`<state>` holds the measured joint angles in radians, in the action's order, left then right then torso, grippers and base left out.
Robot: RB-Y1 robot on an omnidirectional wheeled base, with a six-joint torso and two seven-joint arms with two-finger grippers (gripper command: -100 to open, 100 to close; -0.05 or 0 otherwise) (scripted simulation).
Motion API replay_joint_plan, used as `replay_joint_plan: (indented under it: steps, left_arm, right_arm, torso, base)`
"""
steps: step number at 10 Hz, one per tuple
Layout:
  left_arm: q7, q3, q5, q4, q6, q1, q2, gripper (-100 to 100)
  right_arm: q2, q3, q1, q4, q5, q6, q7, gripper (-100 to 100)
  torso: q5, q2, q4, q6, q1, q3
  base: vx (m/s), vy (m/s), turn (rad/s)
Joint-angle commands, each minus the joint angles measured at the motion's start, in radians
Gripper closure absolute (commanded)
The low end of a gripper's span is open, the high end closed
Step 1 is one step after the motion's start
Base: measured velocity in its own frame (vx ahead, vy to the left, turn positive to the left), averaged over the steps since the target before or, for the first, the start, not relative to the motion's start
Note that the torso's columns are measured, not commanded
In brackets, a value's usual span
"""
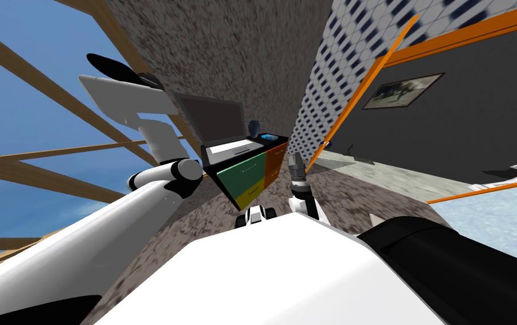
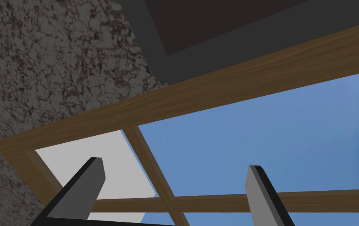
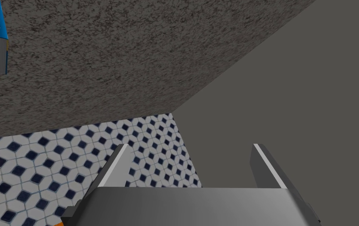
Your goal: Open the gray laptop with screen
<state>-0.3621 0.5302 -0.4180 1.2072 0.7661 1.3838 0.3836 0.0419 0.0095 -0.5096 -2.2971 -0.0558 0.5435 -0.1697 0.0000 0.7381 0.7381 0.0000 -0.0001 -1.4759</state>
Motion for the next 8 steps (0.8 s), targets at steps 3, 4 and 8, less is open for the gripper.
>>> replay_joint_plan:
  steps: [3, 4, 8]
  left_arm:
    - [-0.034, 0.032, -0.051, -0.127, 0.063, 0.109, 0.041, -100]
    - [-0.034, 0.032, -0.051, -0.144, 0.063, 0.109, 0.041, -100]
    - [-0.067, 0.061, -0.101, -0.264, 0.109, 0.201, 0.085, -100]
  right_arm:
    - [0.000, 0.000, 0.000, 0.000, 0.000, 0.000, 0.000, 0]
    - [0.000, 0.000, 0.000, 0.000, 0.000, 0.000, 0.000, 0]
    - [0.000, 0.000, 0.000, 0.000, 0.000, 0.000, 0.000, 0]
  torso:
    - [0.000, 0.000, 0.000, 0.000, 0.000, 0.000]
    - [0.000, 0.000, 0.000, 0.000, 0.000, 0.000]
    - [0.000, -0.001, -0.001, 0.000, 0.000, -0.001]
  base:
    - [0.025, -0.025, -0.022]
    - [0.022, -0.021, -0.009]
    - [0.038, -0.031, -0.018]
